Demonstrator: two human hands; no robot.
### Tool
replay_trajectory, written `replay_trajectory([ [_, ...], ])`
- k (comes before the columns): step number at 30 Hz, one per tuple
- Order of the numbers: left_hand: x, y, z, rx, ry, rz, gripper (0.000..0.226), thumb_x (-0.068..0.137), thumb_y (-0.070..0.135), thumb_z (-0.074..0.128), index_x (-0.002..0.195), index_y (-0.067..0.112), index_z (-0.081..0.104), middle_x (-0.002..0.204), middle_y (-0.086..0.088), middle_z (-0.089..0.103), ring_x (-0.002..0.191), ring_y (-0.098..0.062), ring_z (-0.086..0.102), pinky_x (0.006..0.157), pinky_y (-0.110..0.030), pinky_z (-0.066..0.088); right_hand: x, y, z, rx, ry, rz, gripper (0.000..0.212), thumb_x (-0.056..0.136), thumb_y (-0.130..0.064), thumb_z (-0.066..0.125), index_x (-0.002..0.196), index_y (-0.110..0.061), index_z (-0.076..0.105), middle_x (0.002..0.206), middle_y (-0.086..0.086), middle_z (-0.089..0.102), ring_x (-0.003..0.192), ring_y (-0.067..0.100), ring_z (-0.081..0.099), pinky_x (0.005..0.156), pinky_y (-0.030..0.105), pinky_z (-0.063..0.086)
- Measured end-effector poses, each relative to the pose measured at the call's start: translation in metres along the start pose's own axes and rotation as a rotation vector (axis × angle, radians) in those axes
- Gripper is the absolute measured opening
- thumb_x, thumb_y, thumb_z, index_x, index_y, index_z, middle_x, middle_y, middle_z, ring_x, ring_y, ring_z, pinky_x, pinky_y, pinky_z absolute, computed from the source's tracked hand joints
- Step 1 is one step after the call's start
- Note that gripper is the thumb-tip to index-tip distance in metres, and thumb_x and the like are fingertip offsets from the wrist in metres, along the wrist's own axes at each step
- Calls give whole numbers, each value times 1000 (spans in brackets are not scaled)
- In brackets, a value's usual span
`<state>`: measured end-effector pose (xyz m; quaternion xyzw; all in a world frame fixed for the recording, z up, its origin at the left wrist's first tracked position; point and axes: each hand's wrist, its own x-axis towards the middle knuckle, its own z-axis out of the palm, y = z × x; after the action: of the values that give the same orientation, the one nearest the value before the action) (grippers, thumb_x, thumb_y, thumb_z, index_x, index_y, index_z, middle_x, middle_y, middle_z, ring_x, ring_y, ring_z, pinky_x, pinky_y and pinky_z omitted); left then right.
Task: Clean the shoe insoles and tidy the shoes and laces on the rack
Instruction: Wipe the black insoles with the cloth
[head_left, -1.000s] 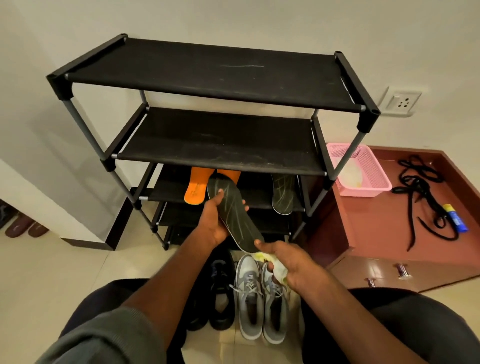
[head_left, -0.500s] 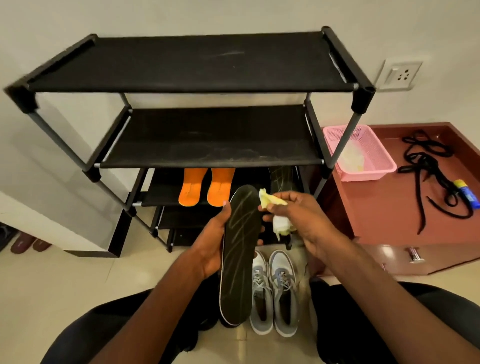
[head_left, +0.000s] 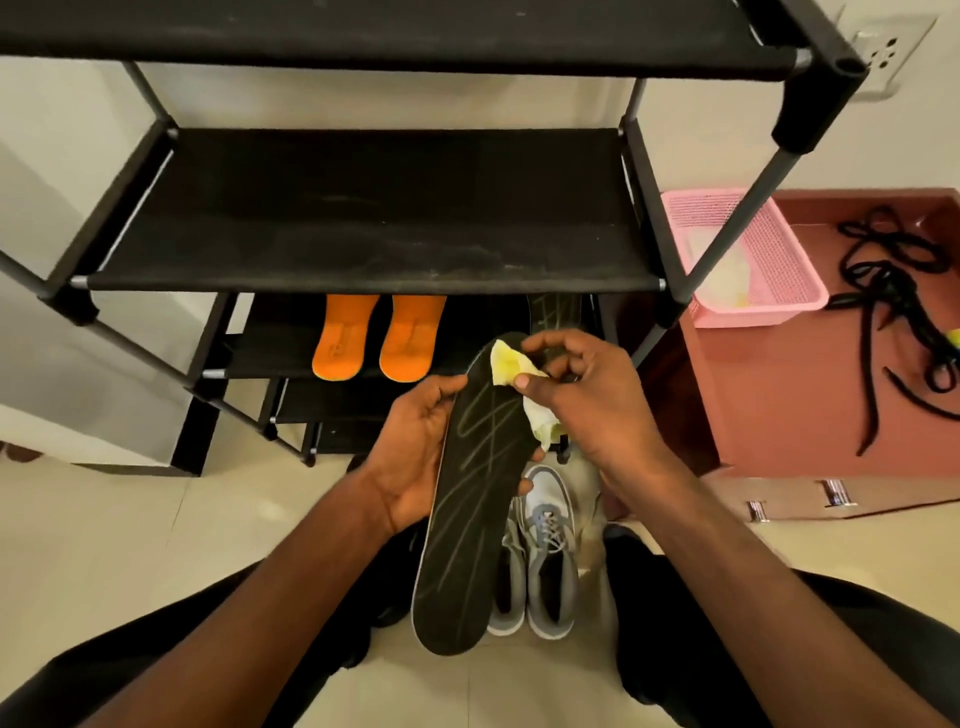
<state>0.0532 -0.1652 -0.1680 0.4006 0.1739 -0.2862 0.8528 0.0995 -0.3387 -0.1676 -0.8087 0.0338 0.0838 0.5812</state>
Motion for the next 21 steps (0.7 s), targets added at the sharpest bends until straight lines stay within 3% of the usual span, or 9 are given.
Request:
replay_trajectory([
  [4,-1,-2,3,-16,37,42,53,102,43,37,104,11,80,100,-17,72,87,-32,70,86,-53,56,-7,-11,6,-196,18,-56,15,85,-26,85,93,-30,73,85,-9,71,83,6,68,76,33,58],
  [7,-2,6,6,-8,60,82,54,104,43,36,95,11,79,90,-15,71,78,-29,70,76,-46,58,-12,-18,12,-260,9,-57,6,87,-28,82,89,-29,76,92,-13,71,85,1,65,64,19,49],
  [10,-4,10,1,-24,62,80,52,104,42,34,99,7,72,87,-16,70,75,-30,70,68,-44,62,-13,-16,19,-323,40,-95,4,87,-28,81,87,-29,77,90,-13,69,83,2,64,68,22,47],
  [13,-4,9,-4,-22,52,81,52,102,40,32,102,6,71,90,-16,71,78,-30,70,76,-51,61,-14,-15,22,-228,69,-92,10,89,-19,80,91,-28,76,80,-11,70,73,-1,66,60,15,50],
  [15,-3,9,-4,-22,40,80,53,101,40,32,105,7,73,93,-16,71,82,-32,69,86,-58,57,-13,-16,22,-184,92,-102,18,89,-13,78,97,-28,73,75,-9,70,70,0,68,65,23,58],
  [17,-2,9,-5,-11,50,82,55,102,39,32,94,9,78,88,-14,71,77,-29,70,80,-53,60,-14,-17,20,-159,117,-124,23,90,-8,75,98,-29,71,75,-6,71,71,6,71,67,35,62],
  [19,-1,10,-5,5,41,69,59,103,39,31,84,11,80,84,-12,72,74,-29,71,75,-49,60,-14,-18,17,-108,146,-132,25,93,0,68,93,-25,72,80,-2,71,68,11,71,53,36,62],
  [21,0,10,-6,31,18,58,60,102,40,31,85,11,80,88,-13,72,79,-30,71,81,-52,58,-14,-21,12,-77,175,-115,26,97,2,62,90,-18,76,88,-3,74,66,8,72,46,29,59],
])
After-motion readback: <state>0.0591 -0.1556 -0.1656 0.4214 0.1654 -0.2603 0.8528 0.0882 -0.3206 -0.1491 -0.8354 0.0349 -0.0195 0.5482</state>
